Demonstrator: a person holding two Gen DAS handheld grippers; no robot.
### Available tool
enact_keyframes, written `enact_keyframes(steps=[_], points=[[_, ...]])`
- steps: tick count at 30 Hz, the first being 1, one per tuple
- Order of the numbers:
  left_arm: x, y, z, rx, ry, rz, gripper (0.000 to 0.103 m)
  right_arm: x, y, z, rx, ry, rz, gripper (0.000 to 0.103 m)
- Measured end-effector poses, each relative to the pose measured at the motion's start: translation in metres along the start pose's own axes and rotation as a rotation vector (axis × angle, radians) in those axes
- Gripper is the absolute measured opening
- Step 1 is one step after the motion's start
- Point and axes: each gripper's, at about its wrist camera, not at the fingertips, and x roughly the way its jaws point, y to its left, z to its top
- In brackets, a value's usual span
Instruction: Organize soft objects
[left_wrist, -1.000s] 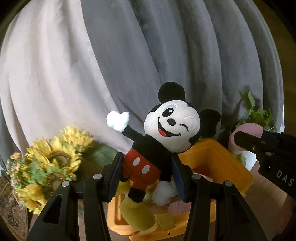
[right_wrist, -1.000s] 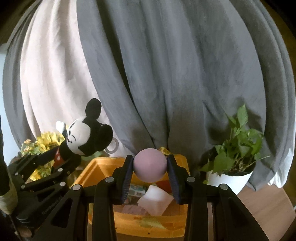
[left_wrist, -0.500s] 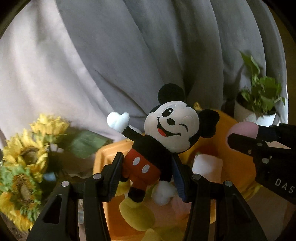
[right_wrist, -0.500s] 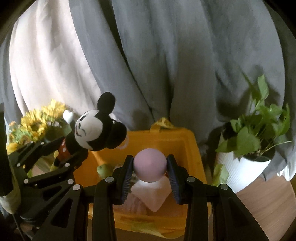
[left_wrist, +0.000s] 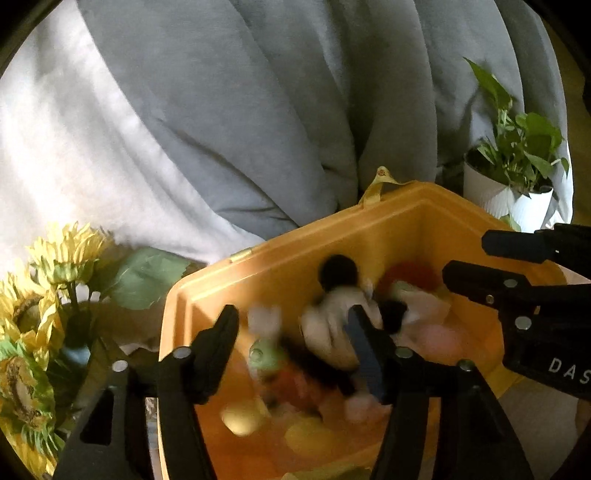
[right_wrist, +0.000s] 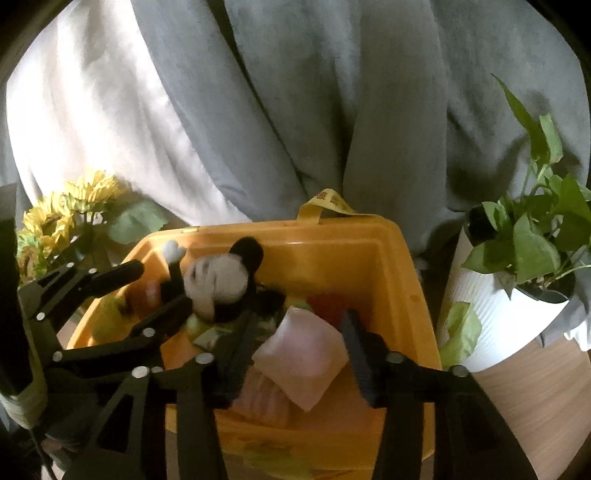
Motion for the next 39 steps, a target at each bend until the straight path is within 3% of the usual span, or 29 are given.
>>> enact_keyframes(steps=[6, 14, 28, 32, 39], points=[[-0.013, 0.008, -0.005, -0.072, -0.003, 0.026, 0.072, -0.006, -0.003, 0.001, 0.003, 0.001, -0.022, 0.051], [-0.059, 0.019, -0.012, -0.19, -0.034, 0.09, 0.078, -0.033, -0.002, -0.005, -0.002, -0.025, -0.03, 0.051], [-0.165, 0.025, -0.043, -0.328, -0.109, 0.203, 0.093, -0.12, 0.021, -0.026, -0.028, -0.141, -0.043, 0.067], [-0.192, 0.03, -0.055, -0.372, -0.129, 0.23, 0.102, -0.146, 0.033, -0.037, -0.042, -0.171, -0.069, 0.073], [-0.231, 0.035, -0.078, -0.378, -0.155, 0.246, 0.103, -0.179, 0.05, -0.057, -0.04, -0.192, -0.102, 0.077]])
